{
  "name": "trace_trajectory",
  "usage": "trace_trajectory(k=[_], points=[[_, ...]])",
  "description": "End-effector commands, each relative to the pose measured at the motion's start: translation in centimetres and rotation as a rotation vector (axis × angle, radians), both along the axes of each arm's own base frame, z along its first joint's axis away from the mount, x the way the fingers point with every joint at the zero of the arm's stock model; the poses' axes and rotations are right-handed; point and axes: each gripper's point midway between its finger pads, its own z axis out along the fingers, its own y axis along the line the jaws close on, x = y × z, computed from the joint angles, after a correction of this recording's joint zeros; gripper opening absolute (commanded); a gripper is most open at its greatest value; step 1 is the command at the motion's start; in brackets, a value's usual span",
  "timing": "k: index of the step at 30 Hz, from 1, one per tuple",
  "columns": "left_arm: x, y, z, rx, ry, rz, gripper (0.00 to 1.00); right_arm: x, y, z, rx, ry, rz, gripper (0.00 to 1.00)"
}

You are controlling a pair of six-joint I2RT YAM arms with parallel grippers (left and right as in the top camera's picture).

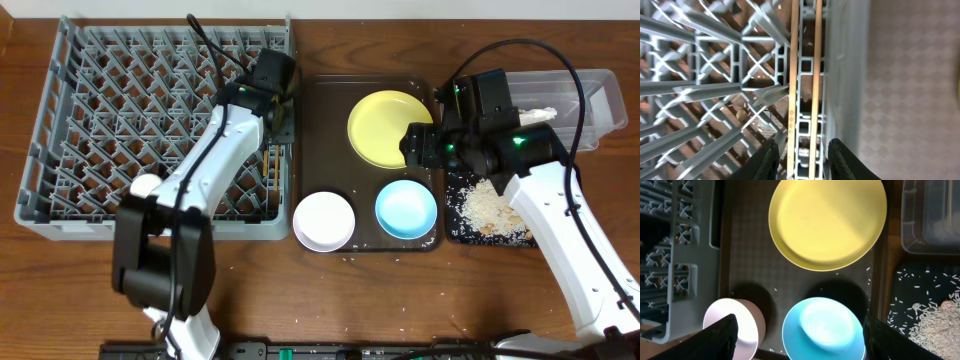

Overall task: Sort waste into correct bins and load items into the dishwasher
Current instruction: 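Carry the second chopstick with the left gripper into the rack, then reach the left gripper to the blue bowl and grasp its rim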

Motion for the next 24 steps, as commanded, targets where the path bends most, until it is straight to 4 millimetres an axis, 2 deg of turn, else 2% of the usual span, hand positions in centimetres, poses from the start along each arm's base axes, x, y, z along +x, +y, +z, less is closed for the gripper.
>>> trace_trajectory(k=[1, 2, 5, 6, 8, 9, 10, 12, 16, 21, 24], points=[[-0.5, -0.1, 4.9, -0.038, -0.098, -0.011, 0.34, 0.0, 0.2, 0.6, 0.004, -0.015, 0.007, 0.80], [-1.0, -0.1, 6.7, -0.058, -0.129, -0.017, 0.35, 0.0, 0.2, 0.6, 0.004, -0.017, 0.007, 0.82], [-2.4, -0.8, 9.9, -0.131, -0.177, -0.046, 0.39, 0.1, 0.3, 0.7, 0.007, -0.024, 0.007, 0.91], [-3.4, -1.4, 11.8, -0.183, -0.202, -0.070, 0.42, 0.2, 0.3, 0.7, 0.008, -0.026, 0.007, 0.93], [-4.7, -2.0, 13.9, -0.243, -0.231, -0.102, 0.43, 0.2, 0.3, 0.7, 0.007, -0.027, 0.007, 0.93], [-5.3, -2.3, 14.9, -0.270, -0.245, -0.117, 0.45, 0.2, 0.3, 0.7, 0.007, -0.027, 0.007, 0.92], [-6.7, -2.9, 16.7, -0.327, -0.267, -0.151, 0.51, 0.3, 0.3, 0.8, 0.008, -0.030, 0.007, 0.89], [-7.8, -3.5, 17.9, -0.377, -0.275, -0.184, 0.53, 0.3, 0.3, 0.8, 0.009, -0.031, 0.007, 0.87], [-9.8, -4.8, 18.5, -0.459, -0.239, -0.240, 0.53, -0.2, 0.2, 0.4, 0.000, -0.003, 0.008, 0.77], [-11.5, -4.7, 17.3, -0.463, -0.148, -0.237, 0.53, -3.0, 0.4, -2.2, -0.044, 0.129, 0.045, 0.50], [-11.6, -4.7, 17.2, -0.462, -0.142, -0.237, 0.54, -4.3, 1.4, -4.4, -0.076, 0.172, 0.095, 0.47]])
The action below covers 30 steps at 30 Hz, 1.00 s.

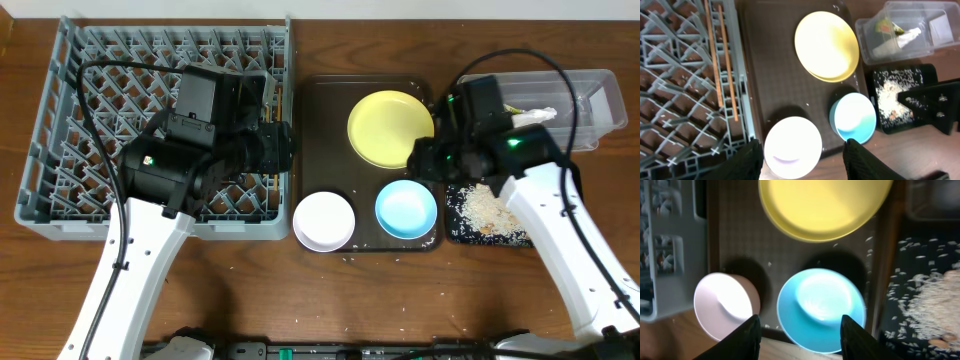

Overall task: Sort waste into correct bins and load items into the dishwasher
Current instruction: 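Reach the left gripper to the blue bowl and grasp its rim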

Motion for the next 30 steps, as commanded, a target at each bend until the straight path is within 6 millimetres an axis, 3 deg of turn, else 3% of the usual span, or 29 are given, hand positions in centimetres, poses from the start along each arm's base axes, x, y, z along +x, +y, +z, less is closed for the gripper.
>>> trace_trajectory(k=[1, 6, 8, 12, 14, 17, 22, 26, 27, 30], points=[[-0.3, -0.6, 0.1, -0.021, 0.008, -0.031, 0.54, -1.6, 1.3, -3.1, -0.038, 0.069, 0.065, 0.46], [-0.3, -0.9, 0.1, -0.019, 0.004, -0.044, 0.54, -1.1, 1.7, -3.8, -0.025, 0.060, 0.041, 0.43], [-0.3, -1.8, -0.3, -0.008, 0.002, -0.083, 0.54, -0.5, 1.3, -3.5, -0.016, 0.041, 0.019, 0.36], [-0.3, -4.2, -1.7, 0.006, 0.028, -0.148, 0.54, 1.5, -3.2, -3.4, 0.018, 0.059, -0.216, 0.17], [0.0, -5.5, -3.1, 0.039, 0.045, -0.173, 0.54, 2.1, -5.1, -3.2, 0.092, 0.085, -0.301, 0.15], [0.7, -7.3, -6.1, 0.113, 0.078, -0.199, 0.54, 2.4, -7.9, -2.6, 0.226, 0.121, -0.393, 0.35], [1.4, -12.0, -11.3, 0.148, 0.130, -0.292, 0.54, 1.3, -12.2, -3.2, 0.218, 0.178, -0.527, 0.55], [1.4, -15.3, -15.8, 0.184, 0.162, -0.355, 0.54, 0.7, -12.9, -3.6, 0.187, 0.196, -0.551, 0.67], [1.4, -15.7, -16.8, 0.194, 0.171, -0.363, 0.54, 0.7, -12.9, -3.6, 0.186, 0.197, -0.550, 0.66], [1.3, -16.4, -19.8, 0.223, 0.212, -0.376, 0.53, 0.8, -13.2, -3.6, 0.152, 0.174, -0.514, 0.50]])
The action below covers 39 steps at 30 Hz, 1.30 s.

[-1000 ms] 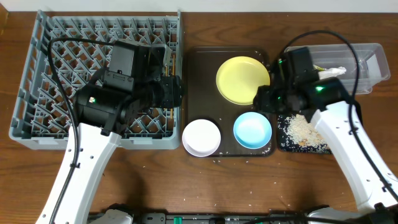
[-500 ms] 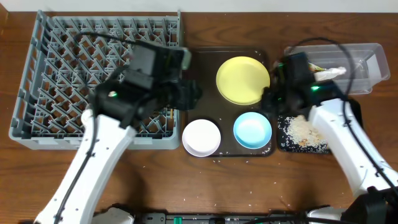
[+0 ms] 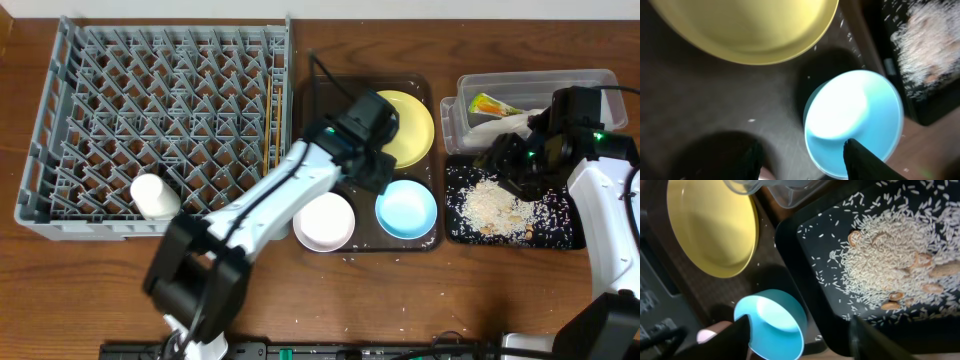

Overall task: Sort waste into correct bins and load items into the dishwasher
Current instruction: 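Reach the left gripper to the blue bowl and grasp its rim, then lift the blue bowl with the left gripper and place it in the rack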

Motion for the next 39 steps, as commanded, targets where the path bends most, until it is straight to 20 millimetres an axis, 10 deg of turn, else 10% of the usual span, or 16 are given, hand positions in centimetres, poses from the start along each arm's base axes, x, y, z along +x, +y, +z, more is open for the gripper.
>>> trace_trajectory(k=[1, 4, 7, 28, 33, 39], points=[[0.0, -0.4, -3.5, 0.060, 0.031, -0.018, 0.53, 0.1, -0.6, 0.1, -0.045, -0.016, 0.019, 0.47], [-0.4, -0.5, -5.5, 0.088, 0.066, -0.024, 0.49, 0.1, -1.1, -0.1, -0.070, -0.011, 0.012, 0.57], [-0.6, -0.6, -7.2, 0.109, 0.090, -0.030, 0.41, 0.1, -1.1, -0.1, -0.070, -0.011, 0.011, 0.99], [-1.7, -2.4, -11.2, 0.150, 0.097, -0.082, 0.08, 0.1, -1.0, -0.1, -0.070, -0.012, 0.012, 0.99], [-1.2, -2.5, -8.7, 0.119, 0.068, -0.074, 0.07, 0.1, -1.0, -0.1, -0.070, -0.012, 0.012, 0.99], [1.8, -0.7, -0.2, 0.045, -0.081, 0.004, 0.07, 0.1, -1.0, -0.1, -0.070, -0.012, 0.012, 0.99]])
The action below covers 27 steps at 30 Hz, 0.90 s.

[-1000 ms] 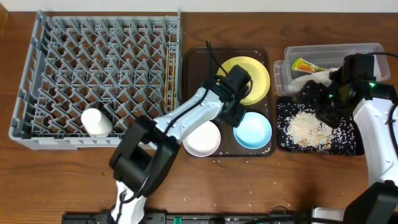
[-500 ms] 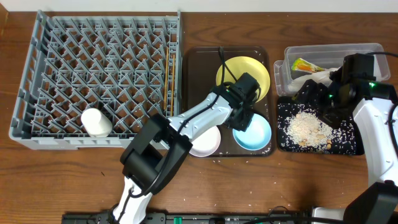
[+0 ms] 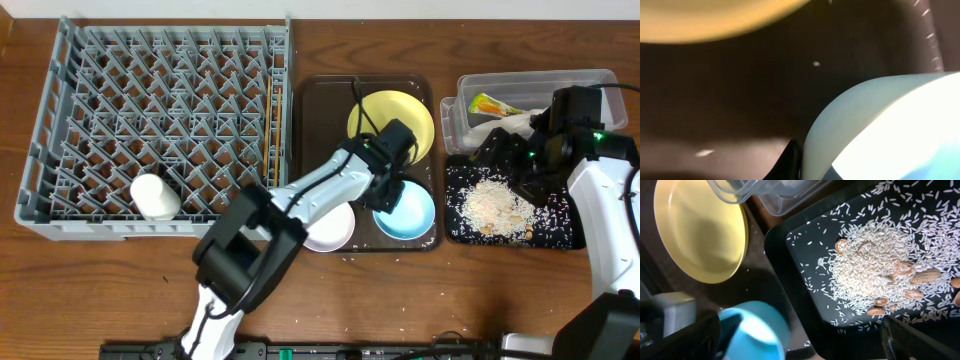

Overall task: Sort waste into correct bins and load items into the dishwasher
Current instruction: 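Lift the blue bowl with the left gripper and place it in the rack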

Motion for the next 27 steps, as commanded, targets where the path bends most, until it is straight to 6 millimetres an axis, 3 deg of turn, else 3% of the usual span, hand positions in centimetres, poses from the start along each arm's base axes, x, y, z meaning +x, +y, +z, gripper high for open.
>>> trace_trajectory(k=[1, 6, 8, 15, 19, 27], points=[[3.8, 1.9, 9.0, -0.069, -0.211, 0.072, 0.07, 0.0, -0.1, 0.2, -0.009, -0.007, 0.005, 0.99], [6.2, 9.7, 14.7, 0.116, -0.417, 0.239, 0.07, 0.0, -0.1, 0.2, -0.009, -0.007, 0.005, 0.99], [6.7, 14.3, 17.0, 0.262, -0.511, 0.328, 0.08, 0.0, -0.1, 0.2, -0.009, -0.007, 0.005, 0.99], [6.6, 27.4, 22.7, 0.809, -0.730, 0.548, 0.08, 0.0, -0.1, 0.2, -0.009, -0.007, 0.005, 0.99], [6.4, 31.7, 23.2, 1.032, -0.759, 0.607, 0.07, 0.0, -0.1, 0.2, -0.009, -0.007, 0.005, 0.99], [6.8, 35.1, 21.8, 1.145, -0.716, 0.679, 0.07, 0.0, -0.1, 0.2, -0.009, -0.007, 0.005, 0.99]])
